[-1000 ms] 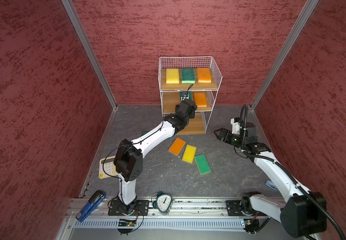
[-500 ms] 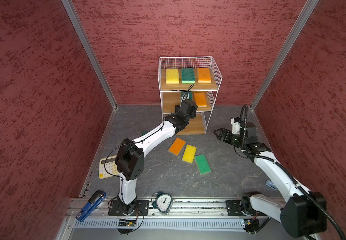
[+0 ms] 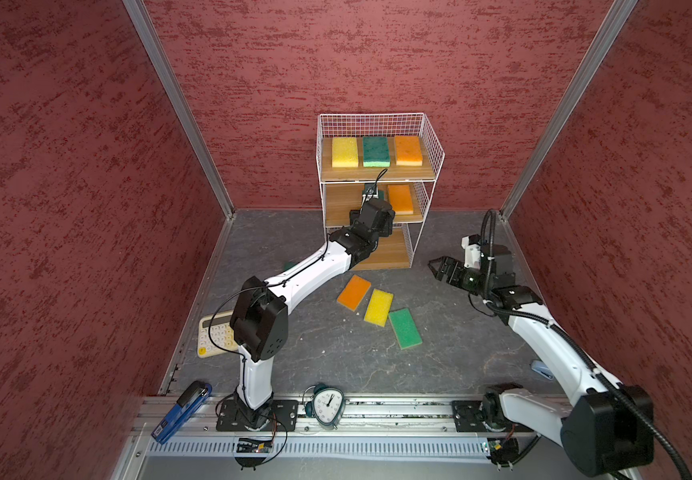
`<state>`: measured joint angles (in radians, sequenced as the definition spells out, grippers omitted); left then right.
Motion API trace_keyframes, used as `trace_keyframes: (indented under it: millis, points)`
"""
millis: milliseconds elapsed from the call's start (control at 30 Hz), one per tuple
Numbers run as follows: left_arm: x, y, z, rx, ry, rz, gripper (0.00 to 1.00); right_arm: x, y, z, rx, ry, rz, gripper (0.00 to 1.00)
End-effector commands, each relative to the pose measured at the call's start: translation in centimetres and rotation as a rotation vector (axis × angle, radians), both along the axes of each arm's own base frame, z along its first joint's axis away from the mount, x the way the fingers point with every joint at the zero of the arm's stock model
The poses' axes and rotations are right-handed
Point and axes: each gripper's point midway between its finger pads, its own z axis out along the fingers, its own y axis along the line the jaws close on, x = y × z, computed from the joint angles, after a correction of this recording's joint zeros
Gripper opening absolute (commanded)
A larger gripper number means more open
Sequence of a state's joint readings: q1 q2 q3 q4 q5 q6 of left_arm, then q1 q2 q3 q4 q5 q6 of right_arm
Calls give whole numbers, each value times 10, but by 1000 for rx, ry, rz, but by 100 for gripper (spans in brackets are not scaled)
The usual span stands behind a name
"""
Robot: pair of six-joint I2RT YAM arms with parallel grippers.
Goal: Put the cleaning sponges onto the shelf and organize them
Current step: 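Lower the dark-green pad onto the middle shelf beside the orange sponge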
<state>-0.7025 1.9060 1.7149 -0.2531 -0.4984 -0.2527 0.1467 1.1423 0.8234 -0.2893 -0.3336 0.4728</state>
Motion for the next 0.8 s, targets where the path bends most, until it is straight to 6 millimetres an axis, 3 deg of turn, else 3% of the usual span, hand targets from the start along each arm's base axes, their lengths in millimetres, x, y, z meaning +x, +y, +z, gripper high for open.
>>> trace_keyframes:
  millis: [0, 333, 767]
  points:
    - [-10, 1, 19, -34, -19, -21, 78, 0, -1, 14, -1, -44, 9, 98]
    - [-29, 10, 37, -61, -40, -35, 78, -4, -2, 14, 3, -44, 4, 98]
    - [-54, 21, 34, -121, 0, -52, 76, -7, -2, 16, 8, -47, 5, 98]
